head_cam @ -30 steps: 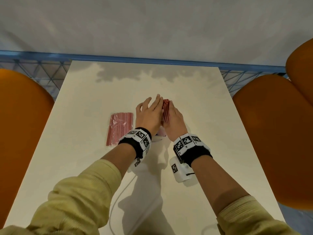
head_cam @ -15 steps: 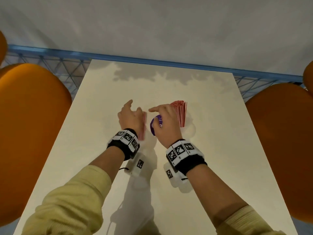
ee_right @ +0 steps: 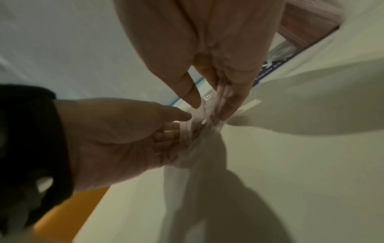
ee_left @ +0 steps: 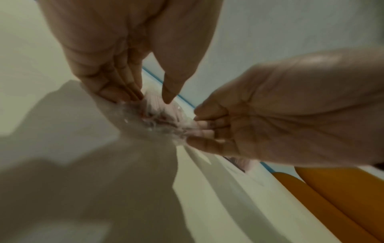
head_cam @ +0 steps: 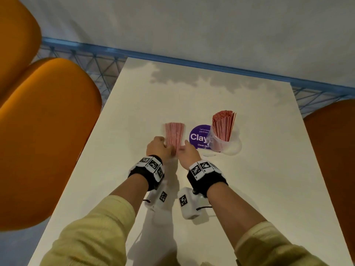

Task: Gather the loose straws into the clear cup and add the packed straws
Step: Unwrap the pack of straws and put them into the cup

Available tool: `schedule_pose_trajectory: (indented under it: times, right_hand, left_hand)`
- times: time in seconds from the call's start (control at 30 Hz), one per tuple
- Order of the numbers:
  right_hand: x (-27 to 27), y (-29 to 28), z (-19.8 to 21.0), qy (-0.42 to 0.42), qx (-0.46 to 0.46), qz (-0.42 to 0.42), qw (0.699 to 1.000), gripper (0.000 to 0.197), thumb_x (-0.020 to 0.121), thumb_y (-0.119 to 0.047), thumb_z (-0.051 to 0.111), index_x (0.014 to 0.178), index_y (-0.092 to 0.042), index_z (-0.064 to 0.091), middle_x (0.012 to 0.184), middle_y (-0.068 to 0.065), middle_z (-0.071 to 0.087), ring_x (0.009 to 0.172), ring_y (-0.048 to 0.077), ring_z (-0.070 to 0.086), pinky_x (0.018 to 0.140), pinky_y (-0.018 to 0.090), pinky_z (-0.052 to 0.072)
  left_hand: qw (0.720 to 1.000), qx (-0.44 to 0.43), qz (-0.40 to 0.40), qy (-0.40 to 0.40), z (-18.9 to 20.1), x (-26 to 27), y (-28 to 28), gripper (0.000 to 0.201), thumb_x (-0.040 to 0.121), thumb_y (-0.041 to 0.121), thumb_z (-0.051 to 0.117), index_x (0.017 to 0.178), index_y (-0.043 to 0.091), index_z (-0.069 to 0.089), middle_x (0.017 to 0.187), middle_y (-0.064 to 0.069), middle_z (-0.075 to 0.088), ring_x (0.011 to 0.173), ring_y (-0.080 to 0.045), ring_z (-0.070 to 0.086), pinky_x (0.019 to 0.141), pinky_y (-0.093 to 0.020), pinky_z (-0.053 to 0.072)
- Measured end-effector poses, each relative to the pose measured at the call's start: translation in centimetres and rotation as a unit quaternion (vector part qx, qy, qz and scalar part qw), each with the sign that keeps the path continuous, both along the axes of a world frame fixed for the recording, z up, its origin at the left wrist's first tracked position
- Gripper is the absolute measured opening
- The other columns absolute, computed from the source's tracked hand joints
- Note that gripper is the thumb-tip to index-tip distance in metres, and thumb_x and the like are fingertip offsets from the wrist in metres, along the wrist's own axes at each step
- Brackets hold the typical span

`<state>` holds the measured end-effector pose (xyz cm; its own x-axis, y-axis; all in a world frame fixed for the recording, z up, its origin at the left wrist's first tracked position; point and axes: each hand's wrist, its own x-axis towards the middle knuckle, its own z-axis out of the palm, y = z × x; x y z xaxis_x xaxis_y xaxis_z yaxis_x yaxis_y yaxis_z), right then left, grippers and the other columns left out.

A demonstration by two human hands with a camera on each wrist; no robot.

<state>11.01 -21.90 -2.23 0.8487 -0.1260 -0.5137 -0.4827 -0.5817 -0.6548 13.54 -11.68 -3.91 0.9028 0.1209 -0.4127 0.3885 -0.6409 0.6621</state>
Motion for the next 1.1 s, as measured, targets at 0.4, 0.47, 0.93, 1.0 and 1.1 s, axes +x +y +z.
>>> schedule_pose_trajectory:
  times: [0.4, 0.47, 0.93, 1.0, 1.1]
  right_hand:
    - [-2.3, -1.1, 1.9, -0.045, 0.228, -0.142, 0.962, 0.033, 0.098, -0.017, 0.042, 0.131, -0.014, 0.046, 0.083, 0.002, 0.056, 0.064, 0.011, 0.052, 0.057, 0.023, 0.044]
    - [-2.4, -1.5, 2.7, -0.083, 0.197, -0.100, 0.972, 0.030, 0.096, -0.021, 0.047, 0.124, -0.011, 0.053, 0.078, -0.003, 0.056, 0.063, 0.007, 0.052, 0.058, 0.018, 0.041]
    - [-5.3, -3.2, 7.6, -0.218, 0.267, -0.119, 0.931, 0.010, 0.090, -0.013, 0.058, 0.099, -0.015, 0.060, 0.093, -0.003, 0.063, 0.085, 0.010, 0.059, 0.070, 0.020, 0.051]
    - [-5.6, -3.1, 7.6, -0.189, 0.231, -0.085, 0.951, 0.027, 0.086, -0.016, 0.063, 0.113, -0.011, 0.059, 0.095, -0.002, 0.061, 0.089, 0.012, 0.058, 0.069, 0.020, 0.051]
    - [-6.2, -2.7, 8.2, -0.189, 0.179, -0.039, 0.965, 0.027, 0.084, -0.020, 0.067, 0.104, -0.002, 0.064, 0.081, -0.006, 0.062, 0.075, 0.005, 0.057, 0.062, 0.013, 0.048]
  left_hand:
    - [0.956, -0.294, -0.018, 0.012, 1.5, -2.9, 0.7, 0.038, 0.093, 0.019, 0.052, 0.124, -0.001, 0.044, 0.093, -0.007, 0.061, 0.072, -0.017, 0.060, 0.066, -0.029, 0.051]
    - [0.936, -0.350, -0.032, 0.005, 2.6, -3.5, 0.9, 0.034, 0.094, 0.013, 0.050, 0.126, 0.003, 0.041, 0.088, -0.005, 0.063, 0.069, -0.014, 0.063, 0.058, -0.023, 0.052]
    - [0.871, -0.490, -0.027, -0.022, 6.6, -7.0, 2.3, 0.030, 0.098, 0.017, 0.040, 0.127, 0.019, 0.047, 0.104, -0.004, 0.065, 0.086, -0.016, 0.066, 0.065, -0.027, 0.054]
    - [0.873, -0.486, -0.039, -0.027, 7.1, -7.3, 1.9, 0.031, 0.099, 0.019, 0.037, 0.129, 0.018, 0.046, 0.102, -0.002, 0.064, 0.085, -0.013, 0.065, 0.063, -0.024, 0.053]
    - [0.882, -0.464, -0.068, -0.035, 7.8, -7.9, 1.3, 0.032, 0.100, 0.022, 0.035, 0.128, 0.016, 0.049, 0.098, 0.002, 0.061, 0.083, -0.009, 0.060, 0.070, -0.025, 0.051]
